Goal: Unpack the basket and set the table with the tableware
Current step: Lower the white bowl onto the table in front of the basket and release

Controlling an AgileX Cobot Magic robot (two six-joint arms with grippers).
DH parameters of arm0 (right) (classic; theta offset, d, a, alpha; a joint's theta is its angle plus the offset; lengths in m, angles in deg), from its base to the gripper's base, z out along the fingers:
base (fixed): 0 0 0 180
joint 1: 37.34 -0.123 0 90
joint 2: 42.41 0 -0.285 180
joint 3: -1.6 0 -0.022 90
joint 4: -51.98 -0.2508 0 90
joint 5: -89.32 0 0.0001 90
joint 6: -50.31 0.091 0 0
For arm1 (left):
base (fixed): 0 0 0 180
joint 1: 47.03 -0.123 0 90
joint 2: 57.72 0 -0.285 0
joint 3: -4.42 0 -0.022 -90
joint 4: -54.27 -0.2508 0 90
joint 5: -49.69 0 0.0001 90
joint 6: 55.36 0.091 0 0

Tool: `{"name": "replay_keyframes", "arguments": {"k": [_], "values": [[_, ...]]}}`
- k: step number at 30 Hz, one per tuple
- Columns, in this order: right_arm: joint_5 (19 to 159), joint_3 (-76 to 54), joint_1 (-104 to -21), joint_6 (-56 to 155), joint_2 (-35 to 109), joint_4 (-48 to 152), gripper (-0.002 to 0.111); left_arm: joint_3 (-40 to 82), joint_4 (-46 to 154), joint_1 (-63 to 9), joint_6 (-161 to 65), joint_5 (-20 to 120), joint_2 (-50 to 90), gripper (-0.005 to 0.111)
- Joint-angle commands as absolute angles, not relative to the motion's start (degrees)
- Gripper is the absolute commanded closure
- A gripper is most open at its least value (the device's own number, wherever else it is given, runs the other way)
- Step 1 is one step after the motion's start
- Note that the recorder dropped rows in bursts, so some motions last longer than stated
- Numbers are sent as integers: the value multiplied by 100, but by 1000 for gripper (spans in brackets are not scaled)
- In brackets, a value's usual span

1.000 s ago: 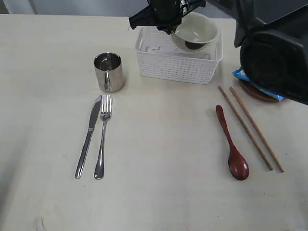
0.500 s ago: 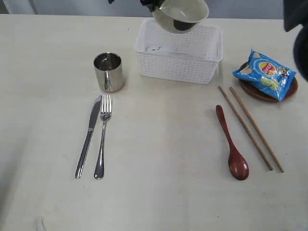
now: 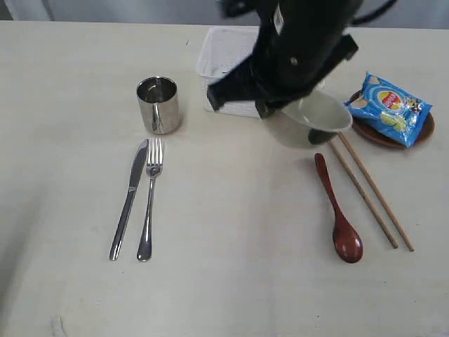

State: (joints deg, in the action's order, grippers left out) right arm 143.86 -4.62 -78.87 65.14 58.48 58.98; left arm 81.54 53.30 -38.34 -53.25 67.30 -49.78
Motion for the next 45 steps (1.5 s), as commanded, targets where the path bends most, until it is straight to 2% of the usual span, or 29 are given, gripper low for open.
{"name": "replay_keyframes", "arguments": {"k": [1,5,12,23,30,45], "values": [[13536,-1568,-7962,6060,5628,5853,109,8164,5314,-3843,-5344,6685,-4993,107],[13037,-1984,-8310,5948,5710,5914,109,8164,5314,-3843,-5344,6685,-4993,107],[12961,-1704,-9111,5629,6265,6126,109,8164,5314,-3843,-5344,6685,-4993,107],[11969,-1704,-9991,5799,6828,6846,109,8164,5314,-3843,-5344,6685,-4993,107],[12171,-1704,-10005,6102,7272,7056,109,8164,5314,-3843,-5344,6685,-4993,107],[12894,-1704,-10027,6862,7296,7138,109,8164,5314,-3843,-5344,6685,-4993,107]]}}
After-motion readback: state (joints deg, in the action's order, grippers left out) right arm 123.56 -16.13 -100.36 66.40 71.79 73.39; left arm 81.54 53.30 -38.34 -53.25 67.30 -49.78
